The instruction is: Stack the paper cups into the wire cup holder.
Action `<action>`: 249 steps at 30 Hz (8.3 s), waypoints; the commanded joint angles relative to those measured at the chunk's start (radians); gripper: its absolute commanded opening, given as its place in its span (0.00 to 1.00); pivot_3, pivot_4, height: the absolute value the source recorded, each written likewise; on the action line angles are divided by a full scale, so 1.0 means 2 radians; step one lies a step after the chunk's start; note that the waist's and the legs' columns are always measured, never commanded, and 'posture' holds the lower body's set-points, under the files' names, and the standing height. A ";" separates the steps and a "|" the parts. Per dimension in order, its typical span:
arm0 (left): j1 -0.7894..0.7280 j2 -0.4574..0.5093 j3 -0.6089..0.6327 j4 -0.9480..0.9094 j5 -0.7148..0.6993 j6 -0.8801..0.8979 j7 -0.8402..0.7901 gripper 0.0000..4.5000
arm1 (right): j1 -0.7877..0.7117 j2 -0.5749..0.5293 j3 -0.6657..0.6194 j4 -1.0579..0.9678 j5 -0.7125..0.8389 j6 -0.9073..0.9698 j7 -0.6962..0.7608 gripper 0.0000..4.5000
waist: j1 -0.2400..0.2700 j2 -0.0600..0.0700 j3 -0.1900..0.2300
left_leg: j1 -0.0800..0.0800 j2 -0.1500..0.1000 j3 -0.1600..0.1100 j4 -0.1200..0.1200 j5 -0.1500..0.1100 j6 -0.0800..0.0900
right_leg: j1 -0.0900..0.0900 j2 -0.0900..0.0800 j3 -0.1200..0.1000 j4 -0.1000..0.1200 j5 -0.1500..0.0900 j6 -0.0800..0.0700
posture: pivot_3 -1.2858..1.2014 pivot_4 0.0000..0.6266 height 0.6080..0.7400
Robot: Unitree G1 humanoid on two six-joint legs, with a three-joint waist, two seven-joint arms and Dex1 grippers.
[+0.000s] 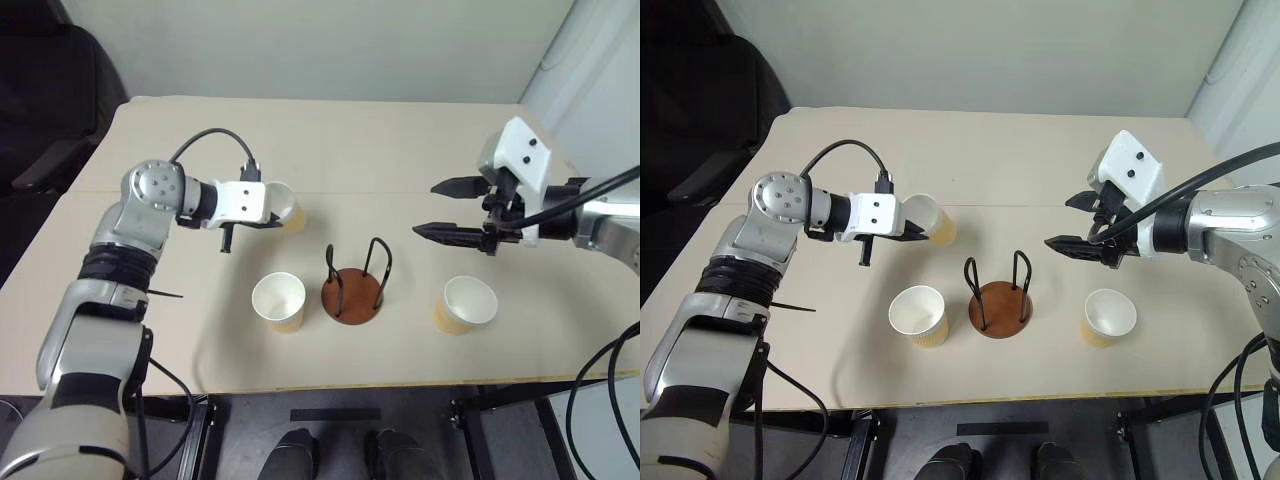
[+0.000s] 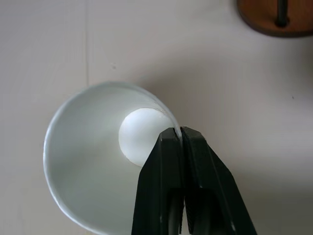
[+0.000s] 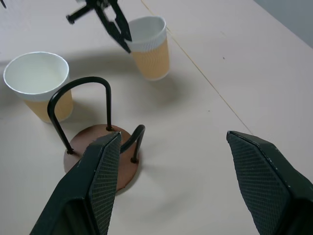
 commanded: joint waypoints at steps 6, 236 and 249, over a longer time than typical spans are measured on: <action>-0.027 0.014 0.021 -0.014 -0.041 0.037 -0.055 0.01 | 0.001 -0.009 -0.006 -0.005 -0.005 -0.016 0.007 0.77 | -0.001 0.000 0.000 | 0.000 0.000 0.000 0.000 0.000 0.000 | 0.000 0.000 0.000 0.000 0.000 0.000 | 0.52 0.24 1.00; -0.013 0.056 0.018 -0.215 -0.257 0.301 -0.148 1.00 | -0.185 0.071 0.216 -0.005 -0.161 -0.067 0.181 0.01 | 0.001 0.000 0.000 | 0.000 0.000 0.000 0.004 -0.001 0.002 | 0.001 0.000 0.000 -0.001 0.001 0.003 | 0.52 0.24 1.00; -0.008 0.056 0.023 -0.225 -0.257 0.307 -0.148 1.00 | -0.148 0.061 0.241 -0.003 -0.190 -0.091 0.186 0.01 | 0.000 0.000 0.000 | -0.001 0.000 0.000 0.004 -0.001 0.002 | 0.001 0.000 0.000 -0.001 0.001 0.002 | 0.52 0.24 1.00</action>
